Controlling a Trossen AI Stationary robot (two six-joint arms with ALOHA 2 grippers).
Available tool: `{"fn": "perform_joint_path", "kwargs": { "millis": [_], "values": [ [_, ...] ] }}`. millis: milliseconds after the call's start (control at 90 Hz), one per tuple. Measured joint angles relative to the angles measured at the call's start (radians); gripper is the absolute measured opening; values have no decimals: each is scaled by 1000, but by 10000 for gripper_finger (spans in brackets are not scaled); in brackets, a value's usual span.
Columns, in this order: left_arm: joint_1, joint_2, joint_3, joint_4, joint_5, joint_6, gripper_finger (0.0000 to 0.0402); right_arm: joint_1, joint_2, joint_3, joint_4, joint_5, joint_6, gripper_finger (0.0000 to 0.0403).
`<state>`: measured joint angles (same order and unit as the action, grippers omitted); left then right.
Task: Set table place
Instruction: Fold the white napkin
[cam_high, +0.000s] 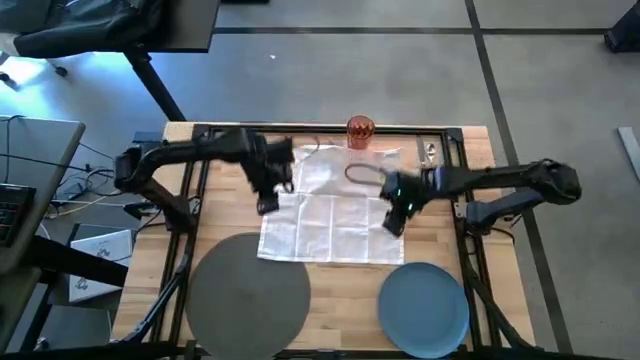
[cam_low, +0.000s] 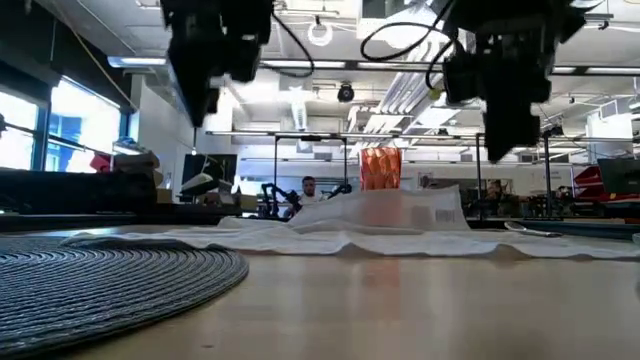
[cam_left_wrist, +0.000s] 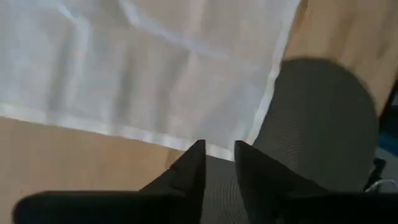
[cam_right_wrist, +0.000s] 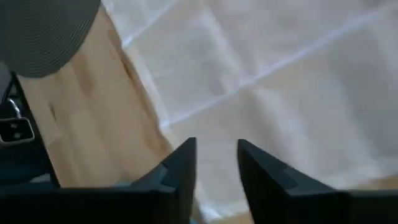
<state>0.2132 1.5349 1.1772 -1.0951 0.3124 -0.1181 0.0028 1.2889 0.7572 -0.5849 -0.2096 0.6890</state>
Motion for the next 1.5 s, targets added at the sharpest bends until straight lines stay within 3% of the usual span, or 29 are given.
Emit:
{"fn": "perform_joint_path", "kwargs": {
  "millis": [111,256,378,511,633,822,956,1067,1178,1278,1389,1500],
  "values": [
    [-58,0,-159,149,-9,-106,28,78,79,-28,22,86,135,9],
    [-101,1,-317,333,-62,-260,5,115,208,-28,31,120,242,9],
    [-128,1,-385,392,-28,-322,2,128,289,-15,53,47,252,2],
    [-185,0,-430,364,102,-299,1,177,320,0,55,-72,207,0],
    [-251,0,-450,295,137,-269,0,233,313,12,39,-100,169,0],
    [-266,-76,-392,138,66,-287,0,233,265,64,-48,-52,139,0],
    [-191,-174,-303,149,-115,-337,0,205,178,133,-146,22,139,0],
    [-40,-195,-282,287,-119,-351,6,167,101,183,-235,129,149,3],
    [106,-157,-282,439,-111,-239,25,113,32,210,-273,208,149,16],
    [202,-85,-284,563,-91,-48,51,55,-20,213,-282,232,149,32],
    [242,8,-282,687,-102,197,74,5,-57,214,-283,231,154,47],
    [252,91,-284,792,-136,326,80,-25,-76,214,-285,214,203,56]
  ]
}}
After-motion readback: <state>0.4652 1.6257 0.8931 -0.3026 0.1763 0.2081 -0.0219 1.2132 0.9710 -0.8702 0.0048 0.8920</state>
